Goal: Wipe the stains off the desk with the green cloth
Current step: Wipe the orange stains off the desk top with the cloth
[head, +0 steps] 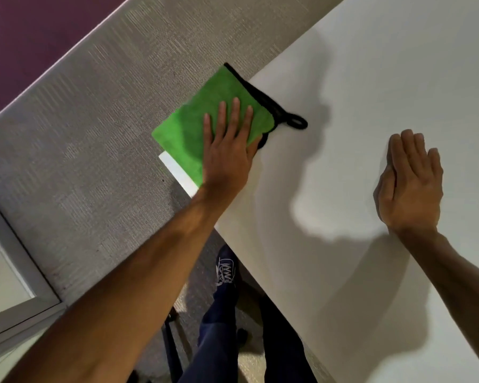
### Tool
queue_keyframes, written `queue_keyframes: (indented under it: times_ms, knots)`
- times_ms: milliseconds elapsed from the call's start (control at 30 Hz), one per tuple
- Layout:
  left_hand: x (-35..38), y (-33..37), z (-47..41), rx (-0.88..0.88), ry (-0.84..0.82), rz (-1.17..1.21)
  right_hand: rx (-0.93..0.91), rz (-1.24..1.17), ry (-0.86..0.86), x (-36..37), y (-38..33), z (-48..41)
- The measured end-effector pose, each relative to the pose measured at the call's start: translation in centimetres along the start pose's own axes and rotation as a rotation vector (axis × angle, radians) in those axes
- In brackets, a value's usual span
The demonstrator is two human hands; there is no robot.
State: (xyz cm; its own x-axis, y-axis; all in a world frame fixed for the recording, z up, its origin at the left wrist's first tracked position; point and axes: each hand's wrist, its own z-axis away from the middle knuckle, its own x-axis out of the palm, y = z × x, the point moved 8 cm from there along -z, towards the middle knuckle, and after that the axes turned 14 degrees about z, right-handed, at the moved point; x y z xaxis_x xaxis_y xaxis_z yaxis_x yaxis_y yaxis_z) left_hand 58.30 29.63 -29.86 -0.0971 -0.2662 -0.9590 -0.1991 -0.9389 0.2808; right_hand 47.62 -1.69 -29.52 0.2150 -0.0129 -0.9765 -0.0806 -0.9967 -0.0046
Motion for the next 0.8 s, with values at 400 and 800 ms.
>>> queue_keyframes:
  times_ms: [400, 800]
  knots:
    - [-1.6, -0.5, -2.1, 0.007, 0.069, 0.348, 0.015, -0.011, -0.018, -0.2, -0.1, 0.2]
    - [-0.9, 1.9, 14.6, 0.266, 0.05, 0.516, -0.017, 0.004, -0.023, -0.6, -0.6, 0.4]
